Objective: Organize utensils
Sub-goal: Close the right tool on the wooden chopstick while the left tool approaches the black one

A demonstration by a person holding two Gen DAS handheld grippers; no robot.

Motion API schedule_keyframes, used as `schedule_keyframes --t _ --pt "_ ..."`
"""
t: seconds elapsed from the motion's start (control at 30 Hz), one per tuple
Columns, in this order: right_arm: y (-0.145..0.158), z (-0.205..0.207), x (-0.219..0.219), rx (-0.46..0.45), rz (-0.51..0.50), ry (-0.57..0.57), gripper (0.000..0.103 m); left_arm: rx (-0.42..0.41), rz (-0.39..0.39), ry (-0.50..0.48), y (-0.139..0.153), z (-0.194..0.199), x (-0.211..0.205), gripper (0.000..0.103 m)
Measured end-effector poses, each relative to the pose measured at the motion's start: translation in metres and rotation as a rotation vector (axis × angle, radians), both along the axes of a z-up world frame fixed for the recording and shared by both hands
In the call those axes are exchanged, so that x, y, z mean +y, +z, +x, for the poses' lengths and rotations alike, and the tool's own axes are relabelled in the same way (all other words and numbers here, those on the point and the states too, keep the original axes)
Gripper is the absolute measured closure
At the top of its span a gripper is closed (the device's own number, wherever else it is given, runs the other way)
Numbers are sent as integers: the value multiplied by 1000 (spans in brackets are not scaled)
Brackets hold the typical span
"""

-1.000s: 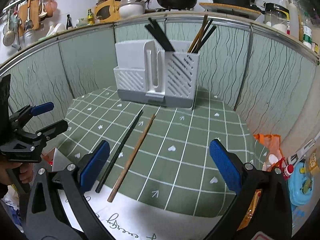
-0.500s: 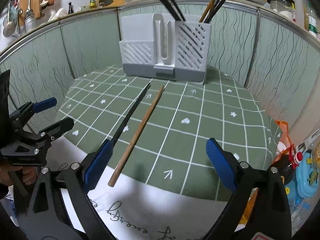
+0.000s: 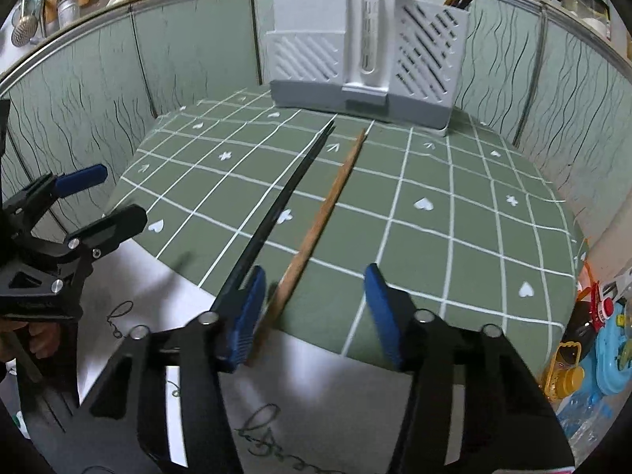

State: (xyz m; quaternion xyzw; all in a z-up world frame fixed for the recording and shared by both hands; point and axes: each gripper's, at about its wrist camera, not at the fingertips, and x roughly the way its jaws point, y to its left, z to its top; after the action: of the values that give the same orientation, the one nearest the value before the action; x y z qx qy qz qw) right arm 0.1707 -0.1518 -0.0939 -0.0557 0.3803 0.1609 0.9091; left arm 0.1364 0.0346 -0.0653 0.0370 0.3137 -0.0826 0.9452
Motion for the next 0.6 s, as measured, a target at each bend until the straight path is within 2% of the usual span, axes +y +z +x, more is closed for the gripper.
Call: schedule_keyframes --t 0.2,0.23,0.3,0.47,0.6 --pt "-6 -1 3 13 6 -29 79 13 -10 22 -1 3 8 4" --pt "-6 -1 2 13 8 -36 87 15 -9 24 -1 4 8 4" --pt "-7 -1 0 24 17 -55 95 23 -12 26 -1 4 8 4" --pt "-8 0 -13 39 57 -108 97 34 -29 19 1 5 4 4" --pt "-8 1 -17 41 49 -125 97 40 -23 5 0 4 -3 4"
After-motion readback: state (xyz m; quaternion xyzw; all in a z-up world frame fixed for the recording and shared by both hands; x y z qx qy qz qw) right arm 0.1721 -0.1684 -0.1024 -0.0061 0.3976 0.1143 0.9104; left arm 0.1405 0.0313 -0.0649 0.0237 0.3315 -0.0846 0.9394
